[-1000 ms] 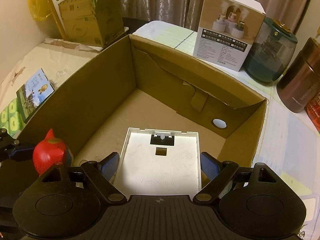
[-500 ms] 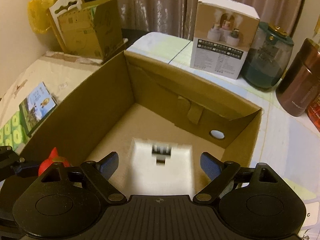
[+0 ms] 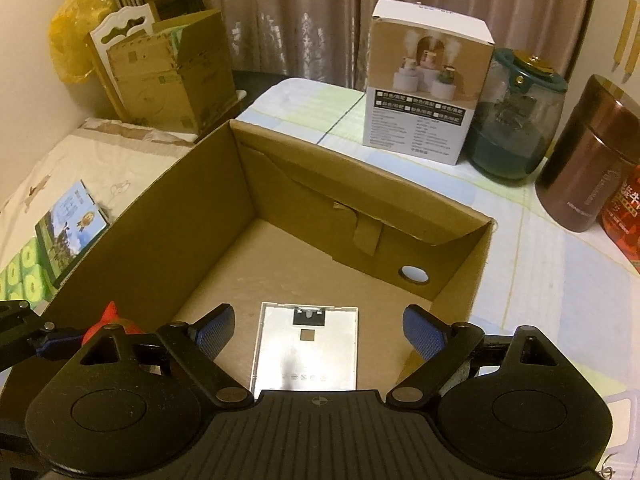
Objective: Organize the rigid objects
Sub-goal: 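Lower the red figurine into the box and open the left tool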
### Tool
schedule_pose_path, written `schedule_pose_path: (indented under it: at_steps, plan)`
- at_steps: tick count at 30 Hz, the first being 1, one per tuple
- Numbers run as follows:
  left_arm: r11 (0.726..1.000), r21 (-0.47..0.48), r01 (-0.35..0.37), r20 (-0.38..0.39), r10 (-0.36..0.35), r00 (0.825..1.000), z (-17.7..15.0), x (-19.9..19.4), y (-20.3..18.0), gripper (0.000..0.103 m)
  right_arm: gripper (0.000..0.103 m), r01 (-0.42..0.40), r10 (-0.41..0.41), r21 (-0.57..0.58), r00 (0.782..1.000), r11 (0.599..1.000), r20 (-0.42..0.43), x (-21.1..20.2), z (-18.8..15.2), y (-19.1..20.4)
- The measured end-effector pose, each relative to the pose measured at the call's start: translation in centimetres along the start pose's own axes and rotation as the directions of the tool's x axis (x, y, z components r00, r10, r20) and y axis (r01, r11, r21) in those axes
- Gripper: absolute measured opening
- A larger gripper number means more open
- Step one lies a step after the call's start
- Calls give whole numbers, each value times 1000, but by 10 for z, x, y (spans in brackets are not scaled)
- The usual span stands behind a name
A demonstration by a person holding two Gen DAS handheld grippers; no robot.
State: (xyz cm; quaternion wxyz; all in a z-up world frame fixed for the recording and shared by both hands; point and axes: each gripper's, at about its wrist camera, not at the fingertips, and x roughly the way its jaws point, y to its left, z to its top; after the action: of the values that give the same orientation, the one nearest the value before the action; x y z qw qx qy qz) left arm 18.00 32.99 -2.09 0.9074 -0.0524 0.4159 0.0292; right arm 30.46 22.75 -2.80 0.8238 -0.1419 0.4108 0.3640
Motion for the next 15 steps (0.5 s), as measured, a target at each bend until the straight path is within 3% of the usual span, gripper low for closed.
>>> schedule_pose_path:
  at_steps: [15]
  plan:
    - [1000, 12, 4, -8, -4, 1000, 1, 8, -8, 40, 88, -5, 4, 14, 998, 1000, 57, -16, -1, -11]
